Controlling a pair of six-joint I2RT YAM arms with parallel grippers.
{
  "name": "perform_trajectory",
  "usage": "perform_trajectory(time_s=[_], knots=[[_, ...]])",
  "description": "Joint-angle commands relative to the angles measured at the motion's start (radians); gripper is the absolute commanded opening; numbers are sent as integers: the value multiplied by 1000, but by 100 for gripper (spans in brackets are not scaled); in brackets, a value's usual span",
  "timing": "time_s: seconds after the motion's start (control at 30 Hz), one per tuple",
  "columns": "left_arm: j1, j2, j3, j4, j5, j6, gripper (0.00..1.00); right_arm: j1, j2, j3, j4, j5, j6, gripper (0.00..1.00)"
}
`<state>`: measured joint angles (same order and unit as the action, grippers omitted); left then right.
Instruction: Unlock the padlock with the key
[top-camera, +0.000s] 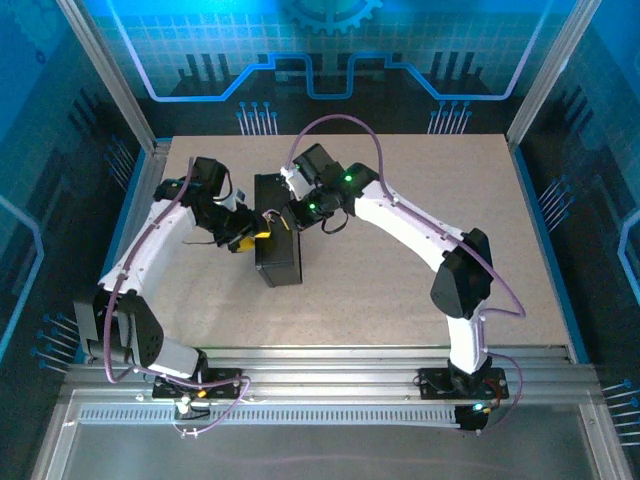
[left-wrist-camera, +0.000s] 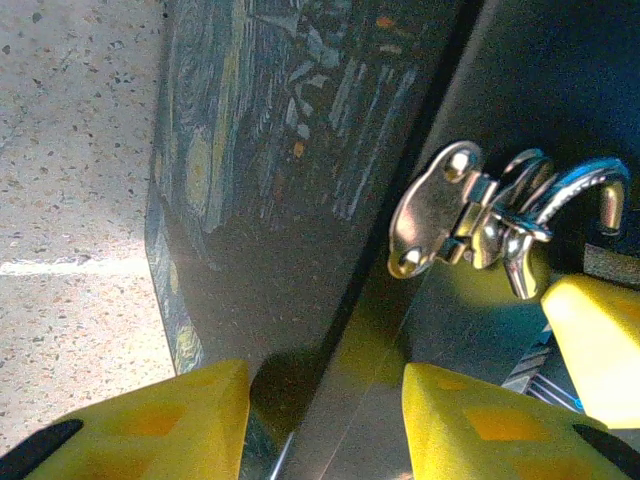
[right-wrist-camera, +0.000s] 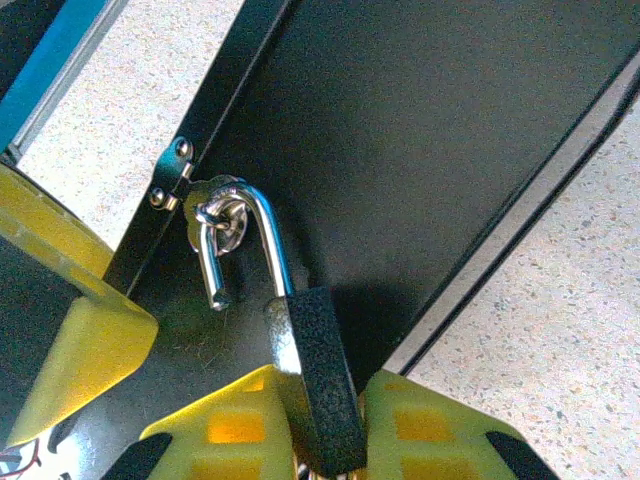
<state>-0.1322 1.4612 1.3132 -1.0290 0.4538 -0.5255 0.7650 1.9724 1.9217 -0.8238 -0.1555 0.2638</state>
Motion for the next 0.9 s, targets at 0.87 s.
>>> perform_trajectory(time_s=[0.87], knots=[[-6, 50, 18, 9, 25, -9, 44, -14, -16, -82, 234, -63, -27, 18]])
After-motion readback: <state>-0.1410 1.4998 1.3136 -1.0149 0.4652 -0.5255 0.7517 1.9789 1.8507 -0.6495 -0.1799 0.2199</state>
